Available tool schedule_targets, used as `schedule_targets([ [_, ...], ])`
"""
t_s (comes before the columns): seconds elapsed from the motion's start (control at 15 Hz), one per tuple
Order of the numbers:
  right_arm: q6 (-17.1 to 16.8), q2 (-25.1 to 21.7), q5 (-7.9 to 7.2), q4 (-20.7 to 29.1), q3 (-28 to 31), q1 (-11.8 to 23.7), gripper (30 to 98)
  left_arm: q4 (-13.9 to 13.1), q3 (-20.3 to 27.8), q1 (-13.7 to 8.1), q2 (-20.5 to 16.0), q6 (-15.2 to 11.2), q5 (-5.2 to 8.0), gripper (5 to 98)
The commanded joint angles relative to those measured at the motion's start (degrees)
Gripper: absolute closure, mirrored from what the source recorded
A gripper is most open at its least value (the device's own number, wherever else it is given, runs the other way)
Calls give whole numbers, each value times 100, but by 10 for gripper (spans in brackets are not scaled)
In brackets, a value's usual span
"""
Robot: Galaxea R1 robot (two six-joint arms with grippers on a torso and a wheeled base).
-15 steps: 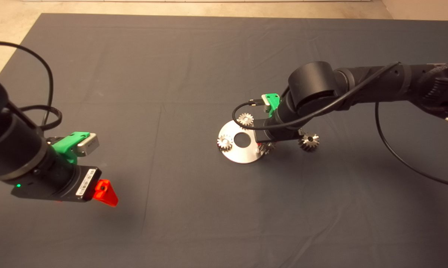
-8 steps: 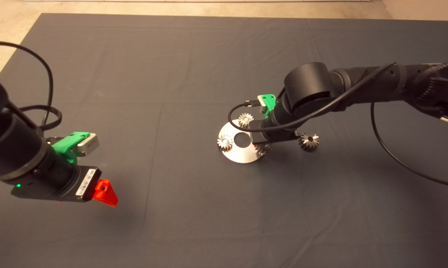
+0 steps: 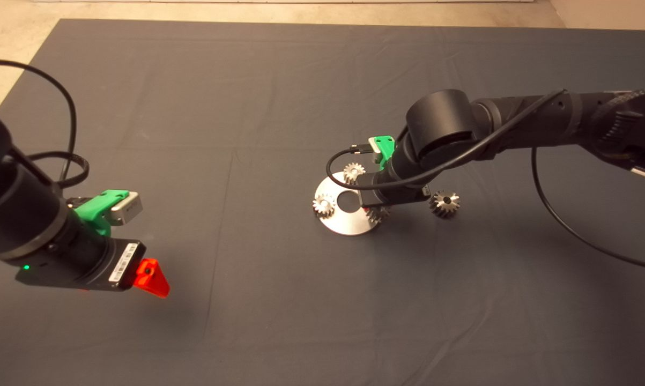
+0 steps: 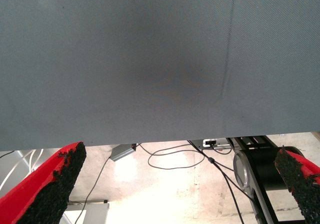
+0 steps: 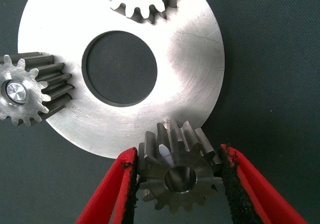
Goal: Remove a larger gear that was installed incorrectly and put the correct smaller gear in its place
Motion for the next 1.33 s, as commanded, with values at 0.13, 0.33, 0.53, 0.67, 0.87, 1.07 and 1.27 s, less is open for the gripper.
schedule_targets([
  [0.13,-14,62,-713,-203,4,146,880,50,13,12,-22,6,518,54],
  [0.33,-7,88,-713,-203,-5,137,880,50,-13,12,-22,6,524,54],
  [0.53,-7,88,-713,-212,-5,137,880,50,-13,12,-22,14,524,54],
  [0.67,2,88,-713,-220,-5,120,880,50,-5,12,-22,15,524,54],
  [0.87,11,36,-713,-229,13,85,880,90,4,12,-22,6,524,54],
  [1.07,29,9,-713,-220,66,62,880,94,21,21,-22,6,524,54],
  [1.27,32,-49,-713,-220,171,28,880,94,45,21,-22,-12,524,54],
])
